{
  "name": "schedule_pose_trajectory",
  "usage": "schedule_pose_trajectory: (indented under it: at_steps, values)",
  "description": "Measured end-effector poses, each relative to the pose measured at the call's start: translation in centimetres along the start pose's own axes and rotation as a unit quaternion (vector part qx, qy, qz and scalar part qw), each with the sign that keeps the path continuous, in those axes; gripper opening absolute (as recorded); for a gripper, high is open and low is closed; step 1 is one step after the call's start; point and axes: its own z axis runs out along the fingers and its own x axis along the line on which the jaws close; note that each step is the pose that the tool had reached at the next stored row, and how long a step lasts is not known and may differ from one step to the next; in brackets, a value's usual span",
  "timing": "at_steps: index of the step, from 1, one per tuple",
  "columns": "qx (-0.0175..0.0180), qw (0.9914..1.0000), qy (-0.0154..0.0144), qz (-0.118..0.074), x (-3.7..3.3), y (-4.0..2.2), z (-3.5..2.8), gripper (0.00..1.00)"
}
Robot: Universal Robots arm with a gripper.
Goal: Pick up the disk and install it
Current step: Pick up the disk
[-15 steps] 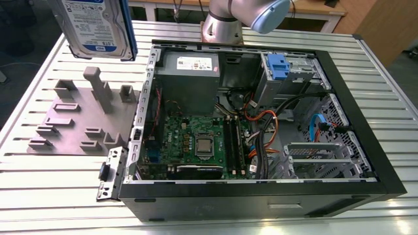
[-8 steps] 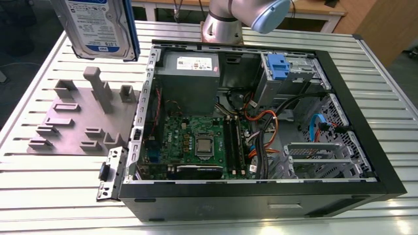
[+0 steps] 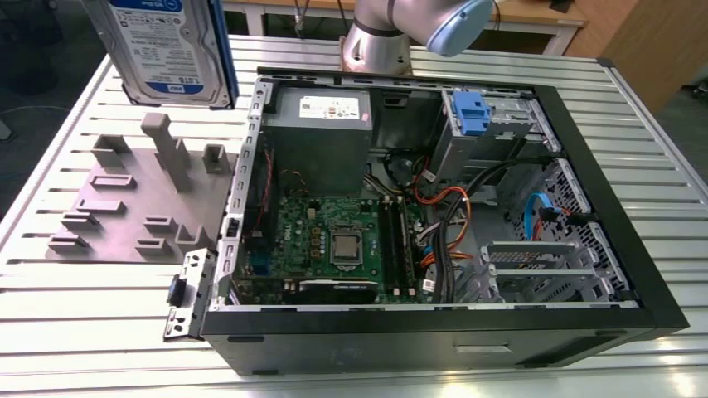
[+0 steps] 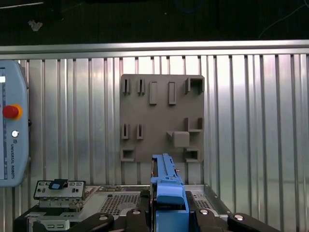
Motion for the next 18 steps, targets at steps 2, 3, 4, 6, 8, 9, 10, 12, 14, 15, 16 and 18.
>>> schedule_pose_trajectory:
  at_steps: [2,3,4,6,8,9,10,12,14,15,16,18]
  values:
    - [0.0000,1.00000,0.0000,0.000,0.00,-0.39,0.00,0.36]
    - [0.0000,1.00000,0.0000,0.000,-0.01,-0.61,0.00,0.36]
    - [0.0000,1.00000,0.0000,0.000,-0.02,-0.83,0.00,0.36]
    - [0.0000,1.00000,0.0001,0.000,-0.03,-1.32,0.00,0.36]
    - [0.0000,1.00000,0.0000,0.000,-0.05,-1.83,0.00,0.36]
    - [0.0000,1.00000,0.0001,0.000,-0.06,-2.07,0.00,0.36]
    - [0.0000,1.00000,0.0000,0.000,-0.07,-2.32,0.00,0.36]
    - [0.0000,1.00000,0.0000,0.000,-0.08,-2.78,0.01,0.36]
    - [0.0000,1.00000,0.0000,0.000,-0.10,-3.24,0.00,0.36]
    - [0.0000,1.00000,0.0000,0.000,-0.11,-3.46,0.01,0.36]
    - [0.0000,1.00000,0.0000,0.000,-0.12,-3.68,0.00,0.36]
    - [0.0000,1.00000,0.0001,0.000,-0.13,-4.12,0.00,0.36]
